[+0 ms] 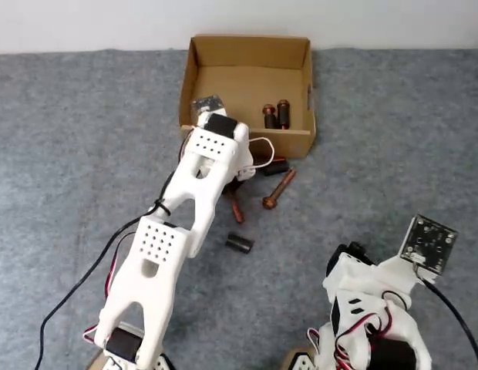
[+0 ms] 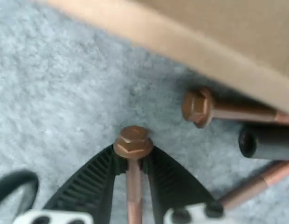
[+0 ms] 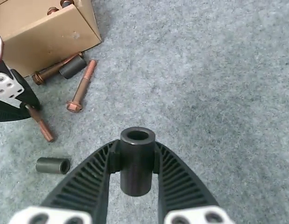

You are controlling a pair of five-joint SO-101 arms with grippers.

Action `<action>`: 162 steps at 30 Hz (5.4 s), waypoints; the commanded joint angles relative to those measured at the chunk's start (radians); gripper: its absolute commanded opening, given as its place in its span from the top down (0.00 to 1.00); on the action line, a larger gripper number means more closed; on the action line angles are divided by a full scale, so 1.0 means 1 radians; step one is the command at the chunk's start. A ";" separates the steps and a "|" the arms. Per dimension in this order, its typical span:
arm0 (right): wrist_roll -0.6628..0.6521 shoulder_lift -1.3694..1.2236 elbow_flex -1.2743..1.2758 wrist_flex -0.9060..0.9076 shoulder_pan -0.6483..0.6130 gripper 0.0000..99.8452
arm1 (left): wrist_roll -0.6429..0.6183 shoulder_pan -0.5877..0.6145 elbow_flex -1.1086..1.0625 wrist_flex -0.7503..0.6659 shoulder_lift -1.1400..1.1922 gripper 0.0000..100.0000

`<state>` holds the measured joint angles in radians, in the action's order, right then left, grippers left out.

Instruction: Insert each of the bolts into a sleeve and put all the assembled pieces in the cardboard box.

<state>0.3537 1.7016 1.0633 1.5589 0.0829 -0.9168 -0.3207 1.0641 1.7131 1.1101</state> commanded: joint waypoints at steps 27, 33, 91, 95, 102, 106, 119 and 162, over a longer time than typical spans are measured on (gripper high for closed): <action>-0.044 -0.001 -0.006 -0.031 -0.068 0.99 | 0.362 0.037 0.308 0.043 -0.526 1.00; -0.046 0.002 0.021 -0.059 -0.124 0.99 | 0.430 0.015 0.259 0.044 -0.664 1.00; -0.439 -0.002 0.069 -0.507 -0.748 0.99 | 0.362 -0.258 -2.129 -0.994 -2.765 1.00; -0.499 -0.002 0.080 -0.538 -0.765 0.99 | 0.324 -0.282 -2.130 -0.994 -2.765 1.00; -0.517 -0.002 0.078 -0.545 -0.845 0.99 | 0.324 -0.281 -2.134 -0.990 -2.765 1.00; -0.519 -0.002 0.075 -0.588 -0.845 0.99 | 0.324 -0.267 -2.167 -0.993 -2.766 1.00; -0.520 -0.001 0.061 -0.587 -0.842 0.99 | 0.322 -0.239 -2.198 -0.980 -2.765 1.00; -0.569 -0.001 0.081 -0.578 -0.834 0.99 | 0.457 -0.215 -1.862 -0.647 -2.564 0.82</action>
<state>-0.2110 1.6985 1.1569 1.0035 -0.7549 -0.4473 -0.6091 -0.8784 1.0625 -1.5075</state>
